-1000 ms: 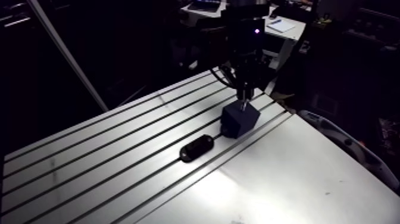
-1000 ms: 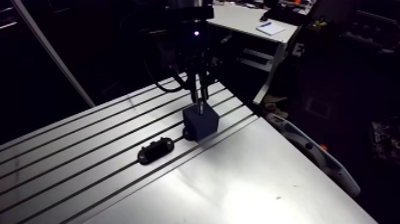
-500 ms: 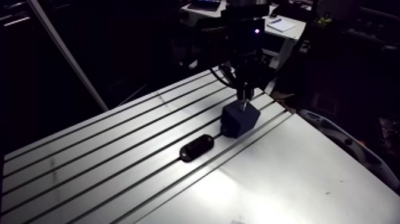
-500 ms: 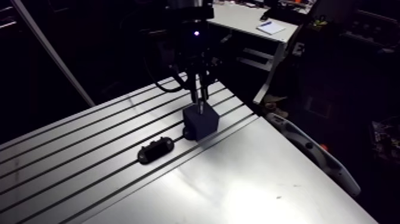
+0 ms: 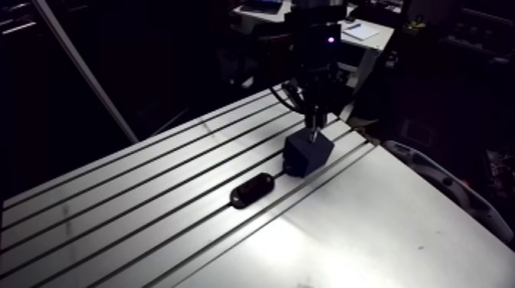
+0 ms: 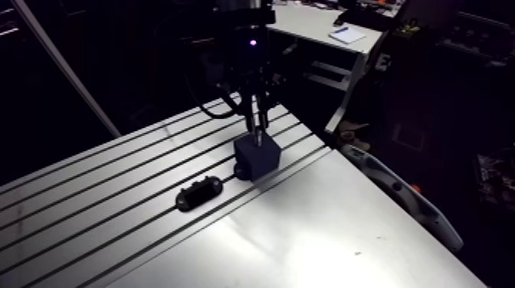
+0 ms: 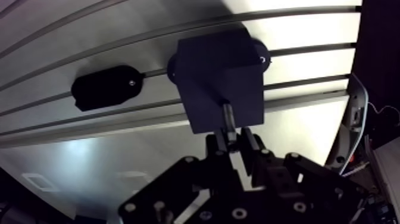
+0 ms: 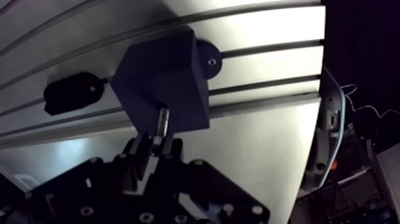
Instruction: Pick up the M10 bolt and insert it into the hole until fully seated.
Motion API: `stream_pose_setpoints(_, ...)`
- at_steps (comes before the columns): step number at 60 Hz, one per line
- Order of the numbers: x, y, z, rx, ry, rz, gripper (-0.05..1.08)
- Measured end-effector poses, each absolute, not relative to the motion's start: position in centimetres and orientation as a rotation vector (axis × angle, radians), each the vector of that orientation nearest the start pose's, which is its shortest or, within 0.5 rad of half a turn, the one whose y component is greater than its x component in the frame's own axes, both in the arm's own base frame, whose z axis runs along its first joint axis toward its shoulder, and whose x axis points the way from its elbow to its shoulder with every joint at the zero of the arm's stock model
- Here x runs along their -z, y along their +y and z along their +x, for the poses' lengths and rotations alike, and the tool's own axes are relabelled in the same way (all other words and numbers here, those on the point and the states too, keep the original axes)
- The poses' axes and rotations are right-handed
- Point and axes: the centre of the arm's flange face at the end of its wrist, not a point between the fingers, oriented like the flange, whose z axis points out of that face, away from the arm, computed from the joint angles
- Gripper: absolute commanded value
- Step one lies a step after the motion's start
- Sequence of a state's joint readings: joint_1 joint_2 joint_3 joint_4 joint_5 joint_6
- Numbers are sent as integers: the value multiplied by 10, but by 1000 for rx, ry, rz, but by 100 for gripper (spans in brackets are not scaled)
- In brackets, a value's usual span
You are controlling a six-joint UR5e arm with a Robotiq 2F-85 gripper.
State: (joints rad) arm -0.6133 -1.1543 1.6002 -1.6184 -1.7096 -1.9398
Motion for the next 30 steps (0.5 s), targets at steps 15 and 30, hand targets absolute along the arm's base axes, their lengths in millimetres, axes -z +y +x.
stream_pose_setpoints(15,-252,236,-543,92,2709,294,108)
stream_pose_setpoints(30,-252,236,-544,93,2708,293,108)
